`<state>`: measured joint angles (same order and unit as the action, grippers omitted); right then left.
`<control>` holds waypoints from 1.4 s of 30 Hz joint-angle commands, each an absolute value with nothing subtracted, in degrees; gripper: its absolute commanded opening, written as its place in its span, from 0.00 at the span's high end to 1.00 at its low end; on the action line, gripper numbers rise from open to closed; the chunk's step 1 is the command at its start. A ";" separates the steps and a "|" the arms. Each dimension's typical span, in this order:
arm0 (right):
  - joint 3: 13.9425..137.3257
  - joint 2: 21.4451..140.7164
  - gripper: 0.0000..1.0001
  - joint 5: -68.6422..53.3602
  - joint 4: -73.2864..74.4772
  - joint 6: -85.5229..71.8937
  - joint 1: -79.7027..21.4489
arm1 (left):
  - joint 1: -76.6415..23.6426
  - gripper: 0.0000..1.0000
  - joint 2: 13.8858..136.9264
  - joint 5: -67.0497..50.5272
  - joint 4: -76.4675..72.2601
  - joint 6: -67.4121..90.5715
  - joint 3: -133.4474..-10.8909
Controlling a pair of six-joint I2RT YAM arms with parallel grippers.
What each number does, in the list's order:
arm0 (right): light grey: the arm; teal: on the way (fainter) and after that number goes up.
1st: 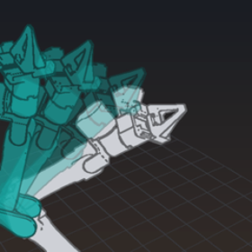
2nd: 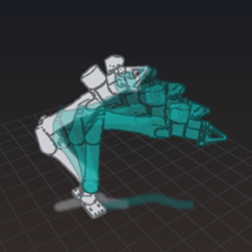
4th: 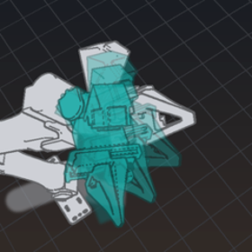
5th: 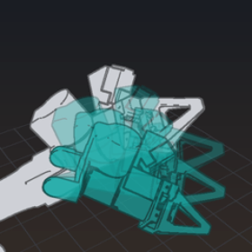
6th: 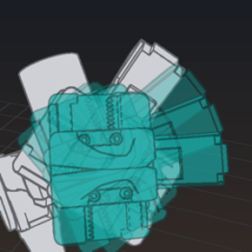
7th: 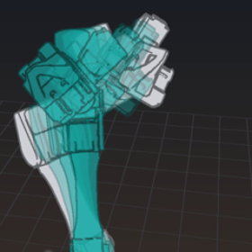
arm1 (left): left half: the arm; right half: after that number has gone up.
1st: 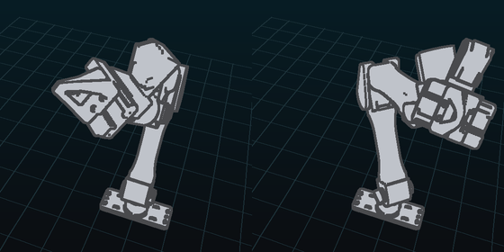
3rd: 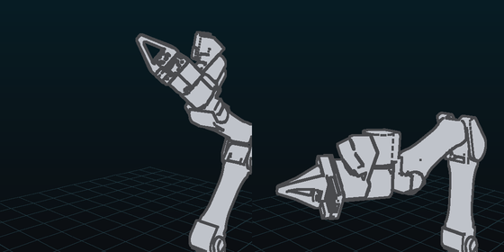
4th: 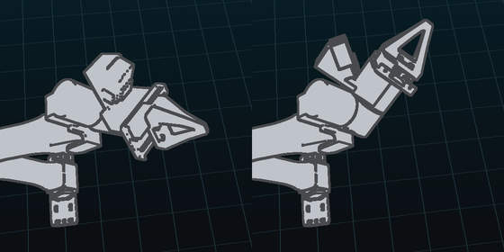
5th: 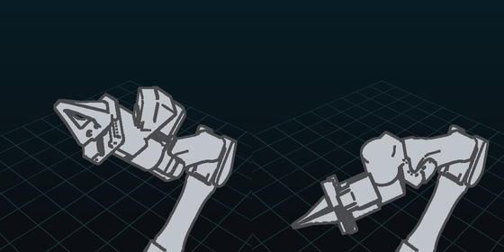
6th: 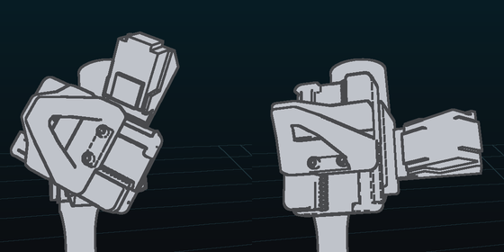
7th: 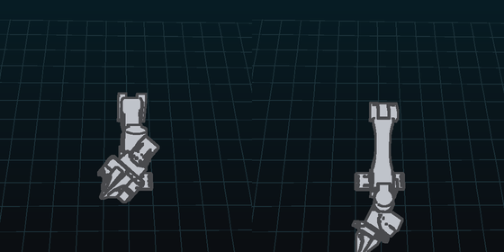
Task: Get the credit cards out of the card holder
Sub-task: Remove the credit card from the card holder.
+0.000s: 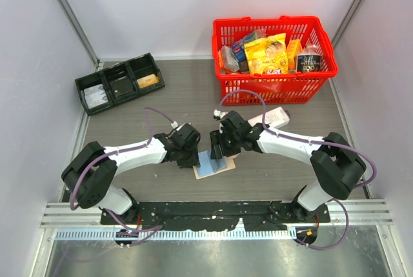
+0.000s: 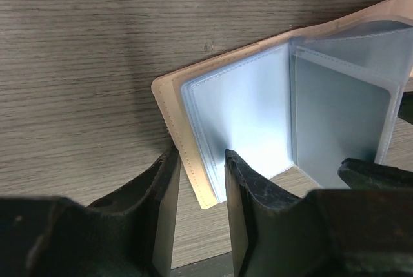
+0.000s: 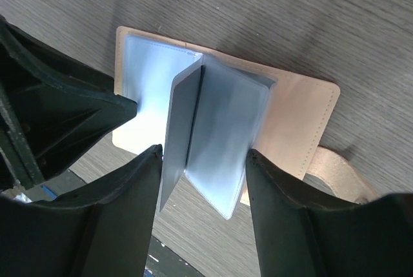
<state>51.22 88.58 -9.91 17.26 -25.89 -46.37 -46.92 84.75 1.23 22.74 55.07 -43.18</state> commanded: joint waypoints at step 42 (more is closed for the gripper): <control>38.33 87.62 0.64 -25.57 -14.48 -34.98 -43.16 | -45.70 0.95 82.52 -6.42 7.38 59.85 -37.88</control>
